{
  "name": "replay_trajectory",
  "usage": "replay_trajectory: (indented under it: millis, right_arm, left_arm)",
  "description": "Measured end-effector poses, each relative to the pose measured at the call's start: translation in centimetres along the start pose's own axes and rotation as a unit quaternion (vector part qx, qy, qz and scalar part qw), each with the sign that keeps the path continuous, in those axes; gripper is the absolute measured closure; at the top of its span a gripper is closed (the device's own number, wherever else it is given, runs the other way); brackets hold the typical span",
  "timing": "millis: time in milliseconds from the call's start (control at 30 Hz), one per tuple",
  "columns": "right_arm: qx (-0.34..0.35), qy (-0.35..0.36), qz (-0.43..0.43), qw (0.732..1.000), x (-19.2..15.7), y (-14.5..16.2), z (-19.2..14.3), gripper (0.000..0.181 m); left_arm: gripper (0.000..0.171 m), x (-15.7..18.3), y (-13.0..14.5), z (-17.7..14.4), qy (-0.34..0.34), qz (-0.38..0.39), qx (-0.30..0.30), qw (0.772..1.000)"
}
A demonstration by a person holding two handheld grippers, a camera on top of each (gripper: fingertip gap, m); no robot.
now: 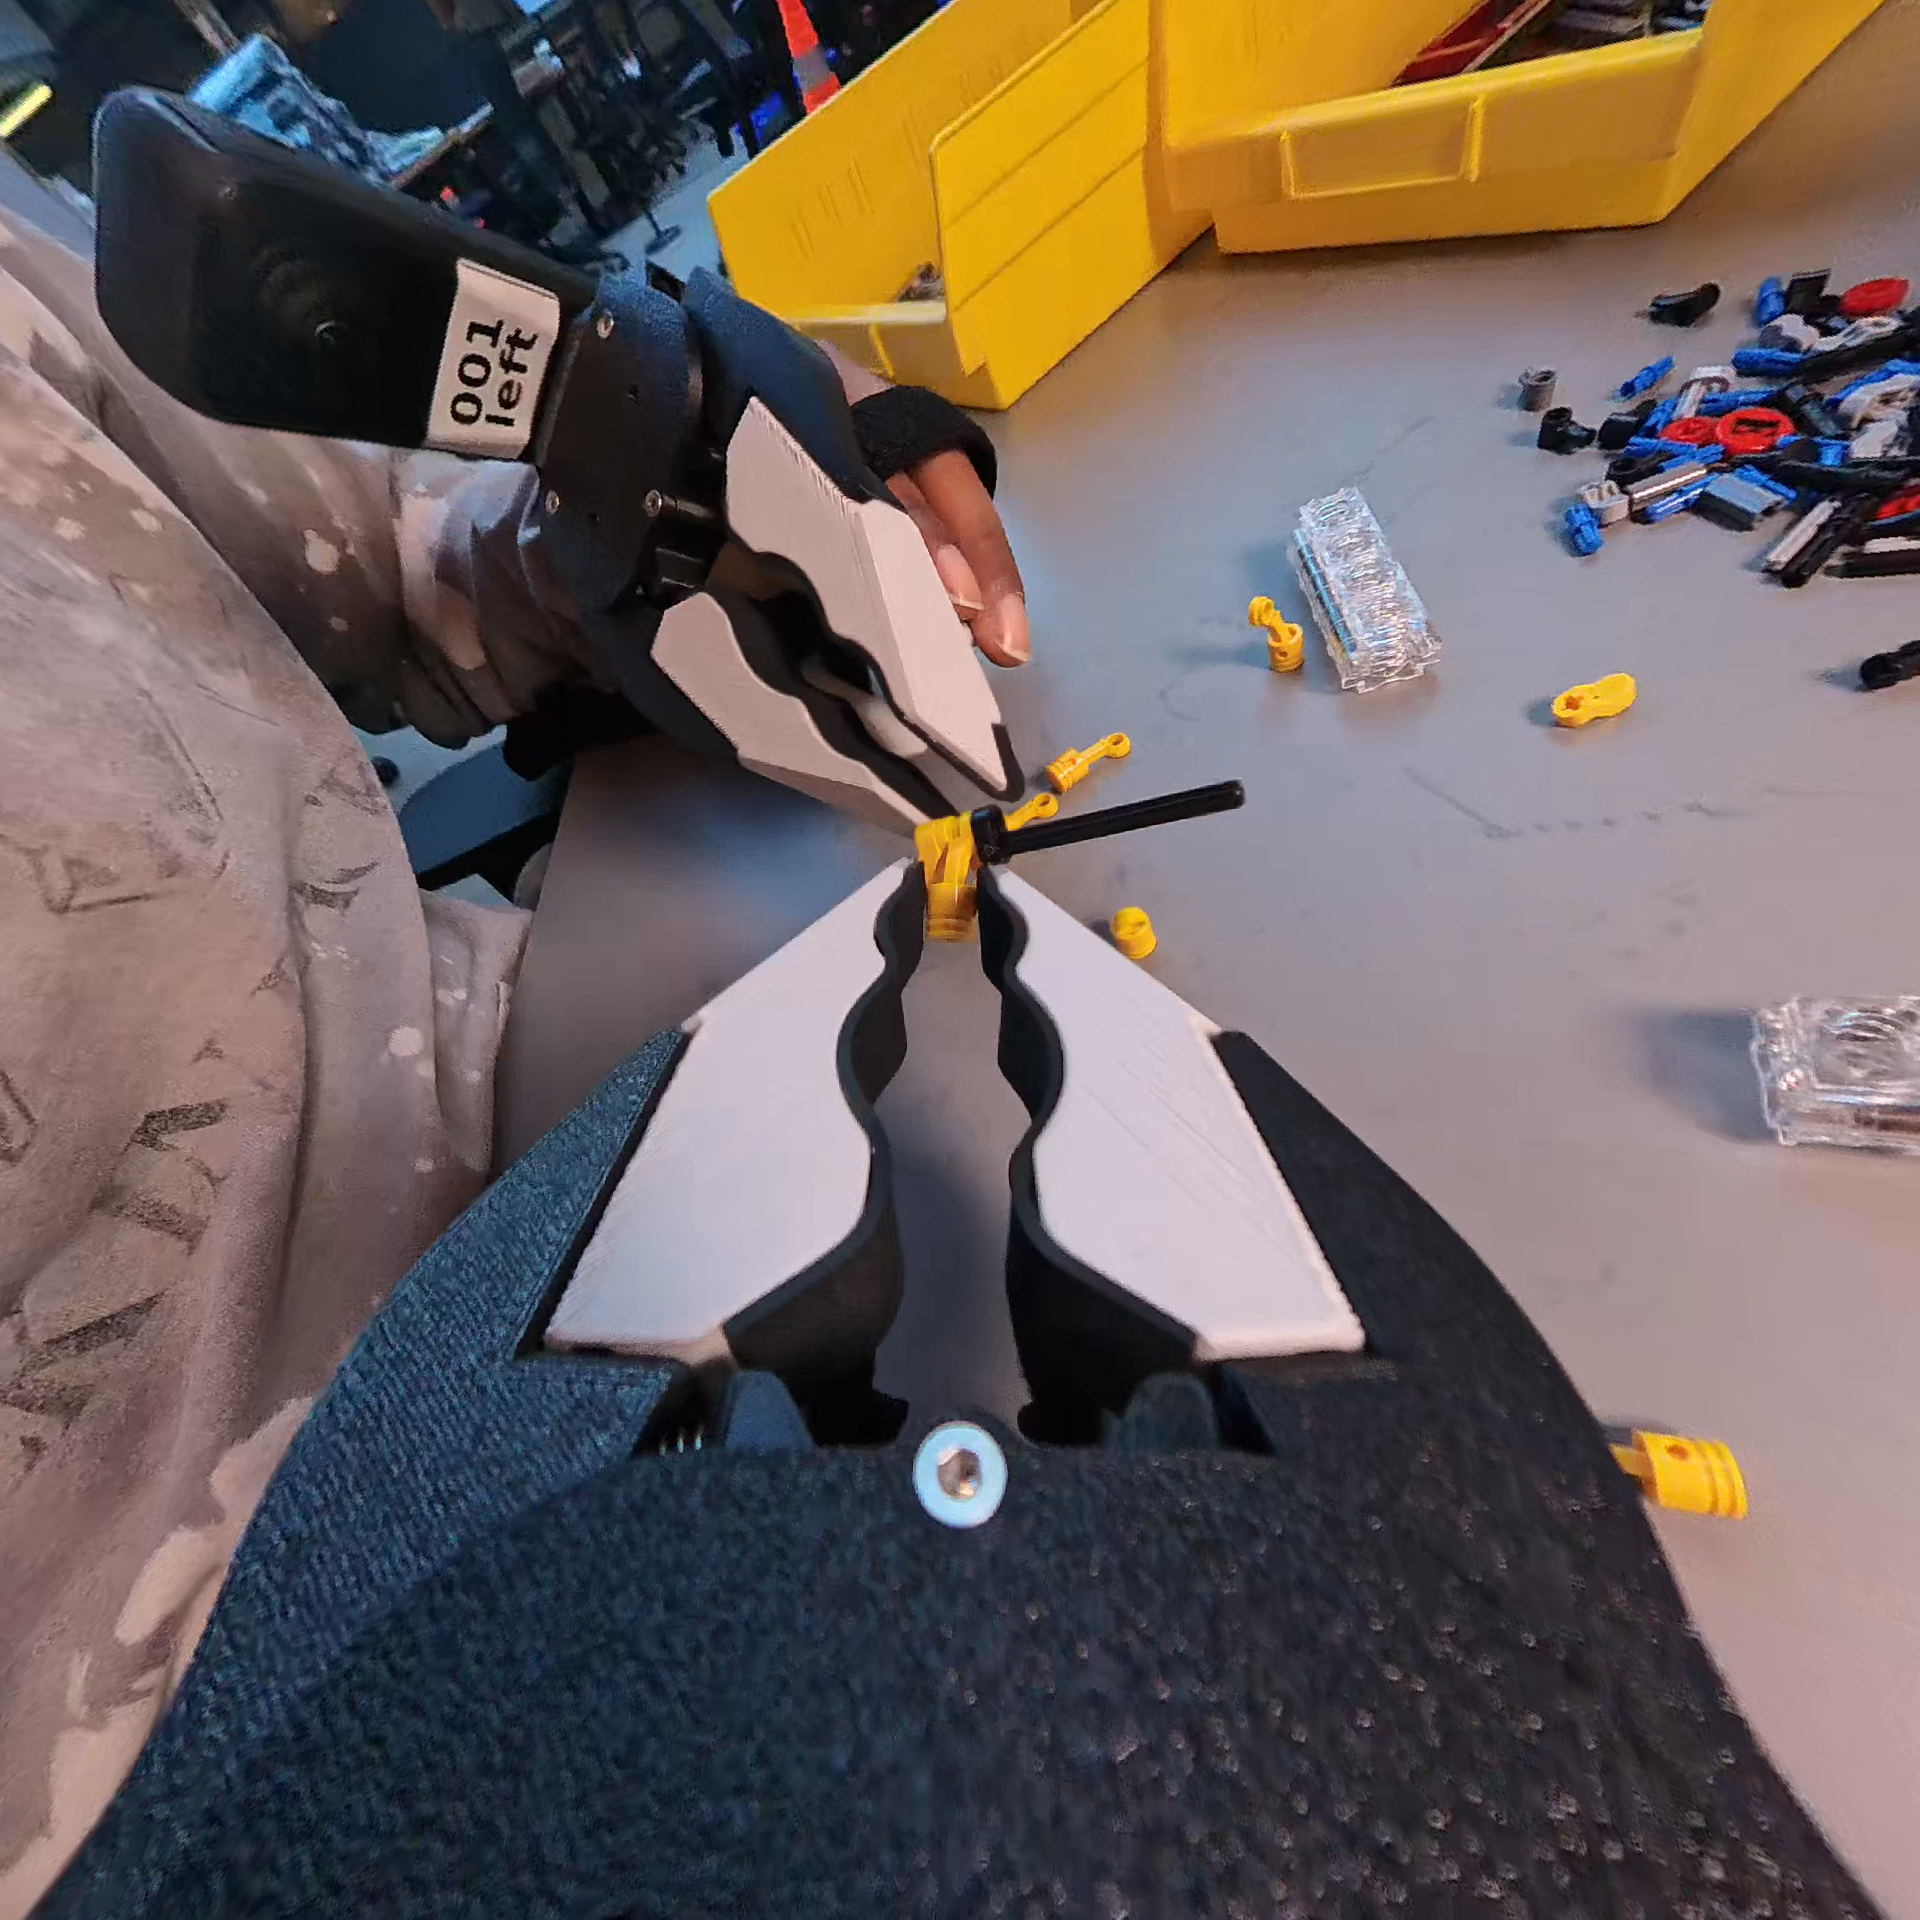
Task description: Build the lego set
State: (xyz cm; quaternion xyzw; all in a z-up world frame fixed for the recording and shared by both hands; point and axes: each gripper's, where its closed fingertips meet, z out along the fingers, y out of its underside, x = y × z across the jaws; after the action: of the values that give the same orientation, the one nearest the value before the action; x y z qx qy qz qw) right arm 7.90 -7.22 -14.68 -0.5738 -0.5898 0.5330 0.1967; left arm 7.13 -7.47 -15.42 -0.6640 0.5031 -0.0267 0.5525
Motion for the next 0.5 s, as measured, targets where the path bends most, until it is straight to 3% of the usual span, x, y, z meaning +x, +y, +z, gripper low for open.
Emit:
replay_trajectory:
  millis: [133, 267, 500]
  right_arm:
    - [0.037, -0.003, 0.073, 0.997, 1.1, -0.8, -0.6, 0.171]
    - [0.060, -0.044, 0.142, 0.987, 1.1, -1.1, -0.7, 0.171]
    - [0.049, -0.087, 0.179, 0.979, -0.1, -0.7, 0.3, 0.171]
  left_arm:
    - [0.150, -0.6, -0.6, -0.4, -0.010, -0.010, 0.020, 1.000]
    - [0.145, -1.0, -0.8, -0.1, -0.038, 0.027, 0.013, 0.999]
    - [0.148, -0.6, -0.9, 0.3, -0.053, 0.091, 0.007, 0.994]
